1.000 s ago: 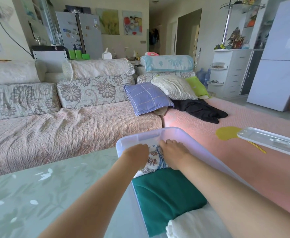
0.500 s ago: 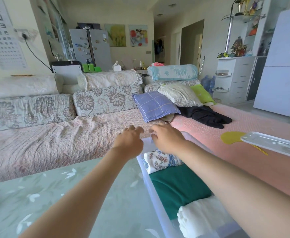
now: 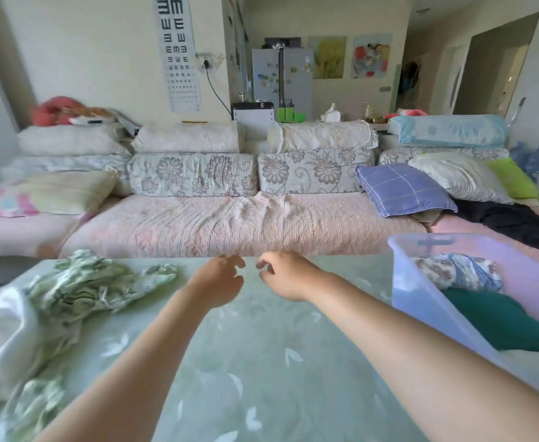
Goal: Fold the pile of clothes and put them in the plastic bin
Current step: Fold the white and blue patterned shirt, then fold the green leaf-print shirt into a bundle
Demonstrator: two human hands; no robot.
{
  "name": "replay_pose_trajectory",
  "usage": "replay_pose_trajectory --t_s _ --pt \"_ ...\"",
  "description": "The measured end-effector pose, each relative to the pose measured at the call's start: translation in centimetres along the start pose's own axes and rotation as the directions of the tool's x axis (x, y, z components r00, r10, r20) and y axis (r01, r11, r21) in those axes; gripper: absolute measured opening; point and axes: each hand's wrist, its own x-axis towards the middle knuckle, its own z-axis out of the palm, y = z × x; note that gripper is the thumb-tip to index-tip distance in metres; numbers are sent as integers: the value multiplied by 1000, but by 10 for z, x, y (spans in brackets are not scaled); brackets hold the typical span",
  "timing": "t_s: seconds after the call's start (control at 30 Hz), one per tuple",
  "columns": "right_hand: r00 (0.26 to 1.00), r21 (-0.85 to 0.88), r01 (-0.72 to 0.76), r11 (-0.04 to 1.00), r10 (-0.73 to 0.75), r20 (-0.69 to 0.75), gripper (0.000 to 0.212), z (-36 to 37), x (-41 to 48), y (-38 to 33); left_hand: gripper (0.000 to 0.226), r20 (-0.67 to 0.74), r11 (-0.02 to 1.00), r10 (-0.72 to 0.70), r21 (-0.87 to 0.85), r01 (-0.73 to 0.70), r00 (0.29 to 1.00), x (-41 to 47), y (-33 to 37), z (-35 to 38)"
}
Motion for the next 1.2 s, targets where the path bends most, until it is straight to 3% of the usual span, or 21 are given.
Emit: replay_pose_trajectory --t_s 0.2,0.47,0.6,0.67,0.77,0.83,1.0,1.1,1.2 --pt "986 74 38 997 -49 159 36 110 29 -104 40 10 984 -165 -71 166 986 -62 -138 -2" --pt "922 73 186 980 -200 331 65 236 70 -222 57 -273 892 -391 124 435 879 -138 -292 -2" --pt "874 81 218 973 -232 427 98 290 79 -271 54 -159 818 -575 -79 570 802 -155 -340 9" --pt "872 43 235 971 -230 432 91 311 81 -285 55 -56 792 -606 -130 596 793 -159 -355 12" --pt "889 14 273 962 -258 378 38 330 85 -284 62 26 820 -557 -137 555 830 -159 -363 11" --pt "894 -24 286 958 -257 368 23 326 85 -276 59 47 845 -506 -176 505 862 -157 -357 9" --pt "944 38 180 983 -184 274 19 281 71 -230 81 48 934 -342 -96 345 939 -150 -319 8" --pt "980 307 16 952 -77 186 31 256 60 -207 83 18 960 -275 -44 275 961 -145 -299 21" --pt "998 518 -44 854 15 59 37 224 41 -185 71 -52 970 -239 -59 236 970 -138 -276 30"
